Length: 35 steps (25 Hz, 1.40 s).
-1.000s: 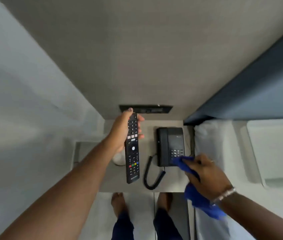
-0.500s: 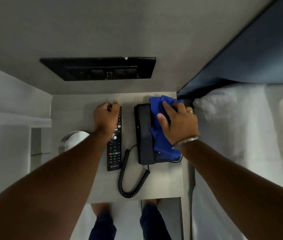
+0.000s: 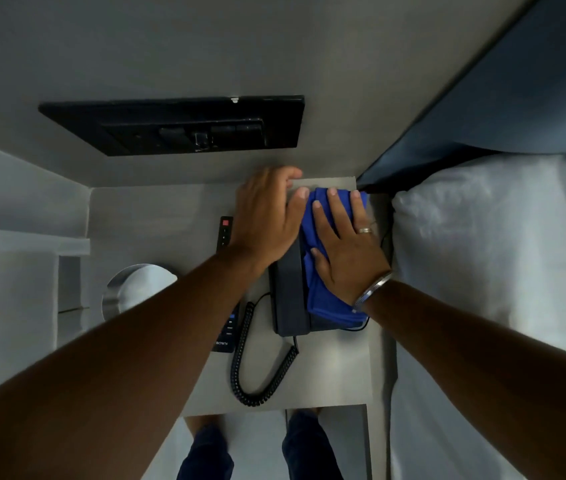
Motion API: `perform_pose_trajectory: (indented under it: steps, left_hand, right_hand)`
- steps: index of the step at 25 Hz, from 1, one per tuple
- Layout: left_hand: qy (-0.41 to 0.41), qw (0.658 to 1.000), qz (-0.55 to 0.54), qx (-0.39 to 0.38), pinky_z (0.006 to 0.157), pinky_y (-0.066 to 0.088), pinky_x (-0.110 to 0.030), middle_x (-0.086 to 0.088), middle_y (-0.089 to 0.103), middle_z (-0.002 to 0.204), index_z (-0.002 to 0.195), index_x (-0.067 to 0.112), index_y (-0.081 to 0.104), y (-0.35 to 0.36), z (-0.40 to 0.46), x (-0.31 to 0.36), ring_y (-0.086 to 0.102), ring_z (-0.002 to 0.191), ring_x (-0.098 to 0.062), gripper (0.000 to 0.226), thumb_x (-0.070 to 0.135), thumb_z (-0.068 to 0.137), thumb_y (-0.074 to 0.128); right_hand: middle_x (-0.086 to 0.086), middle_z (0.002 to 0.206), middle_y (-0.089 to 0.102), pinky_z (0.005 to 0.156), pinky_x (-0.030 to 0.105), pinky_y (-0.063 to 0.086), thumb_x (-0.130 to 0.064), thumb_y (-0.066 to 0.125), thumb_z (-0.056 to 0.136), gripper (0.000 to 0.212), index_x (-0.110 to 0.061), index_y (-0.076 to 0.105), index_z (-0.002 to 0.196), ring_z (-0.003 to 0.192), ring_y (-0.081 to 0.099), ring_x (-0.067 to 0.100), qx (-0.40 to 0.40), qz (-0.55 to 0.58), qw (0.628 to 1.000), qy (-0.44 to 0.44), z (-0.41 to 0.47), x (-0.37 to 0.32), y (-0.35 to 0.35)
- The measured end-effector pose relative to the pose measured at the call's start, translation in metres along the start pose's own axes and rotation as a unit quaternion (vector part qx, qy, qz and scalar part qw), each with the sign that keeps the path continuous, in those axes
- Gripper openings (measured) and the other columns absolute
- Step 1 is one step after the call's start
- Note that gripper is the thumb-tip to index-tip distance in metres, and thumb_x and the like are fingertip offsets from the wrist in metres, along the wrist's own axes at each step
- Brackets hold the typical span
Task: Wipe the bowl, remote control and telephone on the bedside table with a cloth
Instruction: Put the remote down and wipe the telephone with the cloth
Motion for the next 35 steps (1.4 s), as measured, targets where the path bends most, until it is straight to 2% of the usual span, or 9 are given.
perform_pose_trajectory:
  steps: [6,9,12,16,20,25,29,33,35]
  left_hand:
    - [-0.035,0.995,0.072,-0.061,0.074,0.053,-0.046,-0.011,0.070,0.085,0.094,0.009,0.065,0.017,0.011,0.001,0.064,0.076,-0.029,0.044,0.032,0.106,0.030]
    - [-0.050,0.989,0.115,-0.075,0.076,0.049,-0.042,-0.014,0.072,0.094,0.097,0.009,0.069,0.017,0.010,0.004,0.065,0.084,-0.034,0.046,0.031,0.106,0.030]
    - [-0.061,0.986,0.136,-0.077,0.073,0.039,-0.038,-0.013,0.071,0.094,0.096,0.011,0.070,0.014,0.008,0.003,0.063,0.086,-0.035,0.046,0.033,0.105,0.030]
    - [-0.010,0.982,0.178,-0.058,0.077,0.042,-0.040,-0.009,0.068,0.092,0.097,0.013,0.068,0.006,0.004,0.017,0.061,0.087,-0.031,0.046,0.043,0.101,0.033]
    - [-0.029,0.991,0.123,-0.054,0.080,0.043,-0.037,-0.006,0.070,0.102,0.107,0.014,0.068,0.010,-0.011,0.021,0.062,0.093,-0.025,0.047,0.045,0.099,0.034]
    - [-0.019,0.986,0.155,-0.062,0.067,0.040,-0.036,-0.008,0.071,0.086,0.092,0.013,0.070,0.017,-0.009,0.020,0.060,0.076,-0.027,0.056,0.042,0.099,0.024]
    - [-0.014,0.986,0.147,-0.072,0.069,0.046,-0.039,-0.009,0.069,0.086,0.093,0.011,0.069,0.017,-0.009,0.018,0.059,0.076,-0.029,0.058,0.043,0.099,0.021]
    - [-0.028,0.985,0.156,-0.066,0.070,0.044,-0.040,-0.011,0.069,0.088,0.093,0.011,0.070,0.017,-0.009,0.021,0.059,0.079,-0.033,0.057,0.043,0.098,0.023]
    - [-0.034,0.985,0.157,-0.066,0.071,0.043,-0.040,-0.011,0.069,0.088,0.093,0.011,0.069,0.018,-0.010,0.021,0.059,0.080,-0.034,0.052,0.041,0.099,0.027]
  right_hand:
    - [0.013,0.156,0.021,0.107,0.058,0.028,-0.030,0.051,0.086,0.074,-0.018,0.013,0.149,0.143,0.011,0.038,0.060,0.043,0.997,0.036,-0.038,-0.031,0.020]
    - [0.013,0.154,0.023,0.101,0.058,0.033,-0.024,0.060,0.073,0.086,-0.016,0.017,0.147,0.140,0.015,0.037,0.040,0.039,0.998,-0.005,-0.108,-0.052,0.037]
    - [0.014,0.147,0.042,0.083,0.052,0.053,-0.013,0.074,0.054,0.093,-0.014,0.039,0.140,0.134,0.036,0.040,0.006,0.034,0.999,-0.020,-0.132,-0.050,0.035]
    - [0.019,0.130,0.058,0.071,0.048,0.057,-0.009,0.087,0.049,0.095,-0.013,0.043,0.133,0.109,0.060,0.044,0.003,0.055,0.996,0.064,-0.136,-0.030,0.006]
    - [0.016,0.121,0.064,0.078,0.048,0.056,-0.001,0.077,0.062,0.074,-0.010,0.050,0.130,0.104,0.061,0.040,0.061,0.064,0.995,0.037,-0.127,-0.025,-0.012]
    - [0.012,0.122,0.064,0.077,0.050,0.054,-0.009,0.051,0.080,0.048,-0.009,0.054,0.128,0.106,0.059,0.036,0.046,0.074,0.996,-0.002,-0.087,-0.053,-0.002]
    - [0.012,0.126,0.062,0.077,0.050,0.056,-0.008,0.070,0.073,0.055,-0.010,0.057,0.126,0.110,0.059,0.037,0.035,0.035,0.997,-0.051,-0.092,-0.026,-0.003]
    - [0.023,0.118,0.061,0.071,0.053,0.056,-0.001,0.073,0.070,0.060,-0.008,0.056,0.127,0.097,0.058,0.048,0.032,0.072,0.979,0.187,-0.110,-0.002,-0.009]
    - [0.026,0.111,0.061,0.067,0.051,0.056,0.002,0.069,0.072,0.056,-0.008,0.057,0.125,0.090,0.058,0.047,0.076,0.095,0.966,0.229,-0.118,-0.005,-0.007]
Point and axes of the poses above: each hand's wrist, its own z-axis towards the middle knuckle, its own y-axis out of the palm, x = y × z, the point moved 1 cm from there along z, towards the middle knuckle
